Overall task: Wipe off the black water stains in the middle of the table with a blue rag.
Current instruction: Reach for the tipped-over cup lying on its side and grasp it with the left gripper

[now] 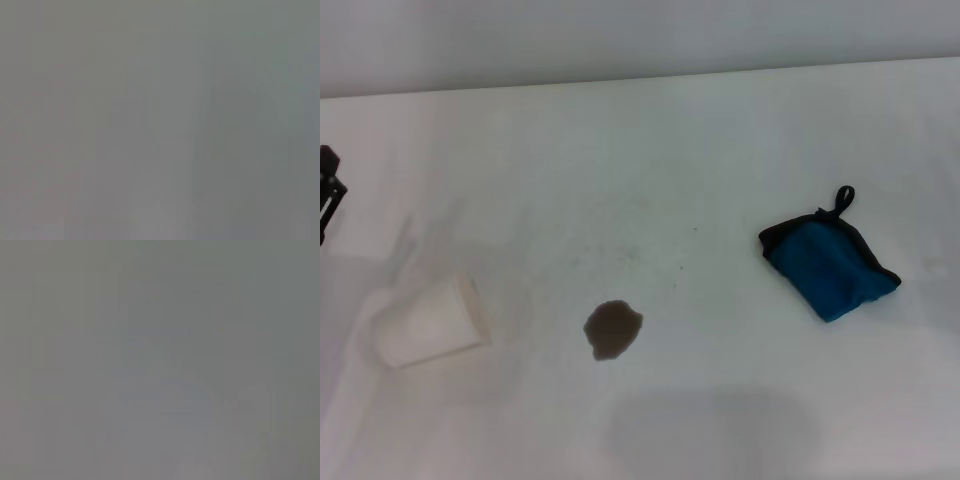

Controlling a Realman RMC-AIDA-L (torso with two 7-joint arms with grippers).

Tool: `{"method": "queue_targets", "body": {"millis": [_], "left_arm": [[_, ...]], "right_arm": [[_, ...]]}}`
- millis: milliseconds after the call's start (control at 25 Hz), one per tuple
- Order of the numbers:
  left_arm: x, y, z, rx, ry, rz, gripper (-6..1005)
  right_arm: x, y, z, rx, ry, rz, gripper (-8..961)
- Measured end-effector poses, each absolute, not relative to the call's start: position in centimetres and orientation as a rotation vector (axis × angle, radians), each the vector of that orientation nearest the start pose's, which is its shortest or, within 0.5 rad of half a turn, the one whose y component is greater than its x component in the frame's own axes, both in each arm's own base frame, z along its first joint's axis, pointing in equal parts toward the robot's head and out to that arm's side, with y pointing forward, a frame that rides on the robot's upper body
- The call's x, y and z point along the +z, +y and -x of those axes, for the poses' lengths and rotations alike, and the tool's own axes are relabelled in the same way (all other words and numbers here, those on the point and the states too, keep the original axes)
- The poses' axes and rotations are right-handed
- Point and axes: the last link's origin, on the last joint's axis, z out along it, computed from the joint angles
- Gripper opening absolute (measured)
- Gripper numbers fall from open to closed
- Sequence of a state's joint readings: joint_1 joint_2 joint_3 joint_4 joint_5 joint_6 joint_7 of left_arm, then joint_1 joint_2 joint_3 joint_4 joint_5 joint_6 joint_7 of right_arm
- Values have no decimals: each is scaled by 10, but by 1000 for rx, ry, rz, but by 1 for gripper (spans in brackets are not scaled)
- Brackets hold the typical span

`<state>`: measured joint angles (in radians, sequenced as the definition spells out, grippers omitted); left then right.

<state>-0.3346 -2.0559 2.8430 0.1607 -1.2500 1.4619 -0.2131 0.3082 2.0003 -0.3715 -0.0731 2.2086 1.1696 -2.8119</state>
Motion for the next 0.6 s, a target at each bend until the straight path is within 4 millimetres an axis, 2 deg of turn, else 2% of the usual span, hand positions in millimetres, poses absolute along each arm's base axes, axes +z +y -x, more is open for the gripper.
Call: {"method": "queue_targets", "body": {"millis": [160, 360, 600], "left_arm": [[13, 293, 331, -984, -506, 1749, 876], [67, 311, 335, -1015, -553, 1866, 876], [127, 328, 312, -989, -608, 2066, 875]], "right_arm": [[72, 276, -425, 532, 663, 1330, 483], [65, 280, -421, 556, 678, 1335, 483], [56, 284, -412, 612, 696, 1325, 483]]}}
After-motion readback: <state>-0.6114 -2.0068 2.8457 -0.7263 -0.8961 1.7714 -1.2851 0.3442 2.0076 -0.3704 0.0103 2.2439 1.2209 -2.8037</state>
